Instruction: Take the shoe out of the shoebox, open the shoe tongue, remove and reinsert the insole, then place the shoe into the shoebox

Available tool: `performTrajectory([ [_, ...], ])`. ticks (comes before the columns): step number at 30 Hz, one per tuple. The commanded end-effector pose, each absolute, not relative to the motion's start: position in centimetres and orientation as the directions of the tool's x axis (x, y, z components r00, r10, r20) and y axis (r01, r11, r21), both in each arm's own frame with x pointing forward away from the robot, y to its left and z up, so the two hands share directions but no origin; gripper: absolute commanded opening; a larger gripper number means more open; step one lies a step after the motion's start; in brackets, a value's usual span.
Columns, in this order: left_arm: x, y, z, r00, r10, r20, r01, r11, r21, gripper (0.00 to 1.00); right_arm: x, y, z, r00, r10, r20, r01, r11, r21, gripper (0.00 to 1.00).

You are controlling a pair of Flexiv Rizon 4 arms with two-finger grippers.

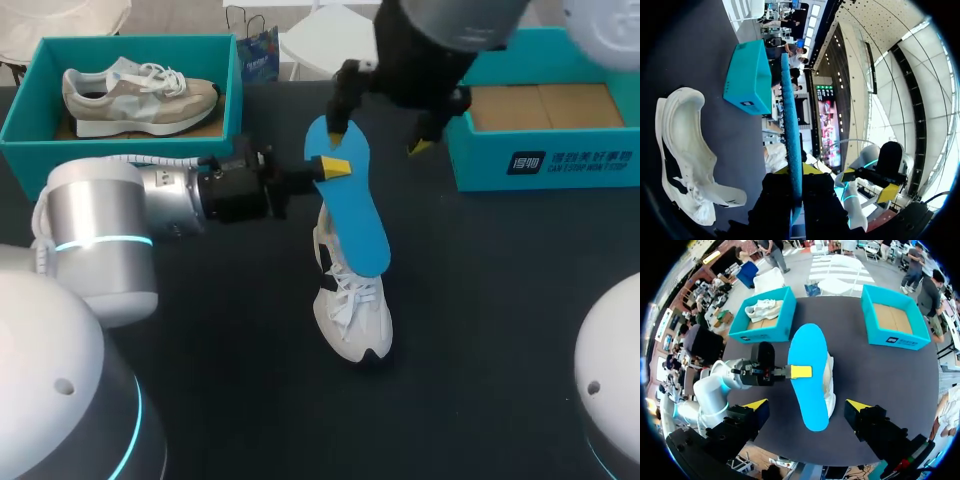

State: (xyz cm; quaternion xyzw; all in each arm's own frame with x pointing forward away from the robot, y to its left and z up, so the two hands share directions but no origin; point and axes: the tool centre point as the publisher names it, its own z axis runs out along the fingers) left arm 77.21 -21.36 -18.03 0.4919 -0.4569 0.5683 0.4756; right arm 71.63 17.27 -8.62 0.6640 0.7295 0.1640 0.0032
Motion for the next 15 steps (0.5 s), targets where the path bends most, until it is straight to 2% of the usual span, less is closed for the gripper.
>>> performTrajectory([
  [1,77.2,-21.7,-18.1,-0.064,0.092,0.994,-0.99,-0.134,-0.052,0.0,72.8,20.8,-9.5,-0.111,0.994,-0.009,0.972,0.111,0.207,1.0],
  [6,77.2,-21.7,-18.1,-0.064,0.092,0.994,-0.99,-0.134,-0.052,0.0,73.4,22.8,-10.9,-0.165,0.986,-0.038,0.967,0.169,0.193,1.0],
  [7,77.2,-21.7,-18.1,-0.064,0.092,0.994,-0.99,-0.134,-0.052,0.0,73.5,23.1,-11.2,-0.132,0.99,-0.051,0.975,0.139,0.175,1.0],
  [15,77.2,-21.7,-18.1,-0.064,0.092,0.994,-0.99,-0.134,-0.052,0.0,73.5,23.1,-11.2,-0.132,0.99,-0.051,0.975,0.139,0.175,1.0],
])
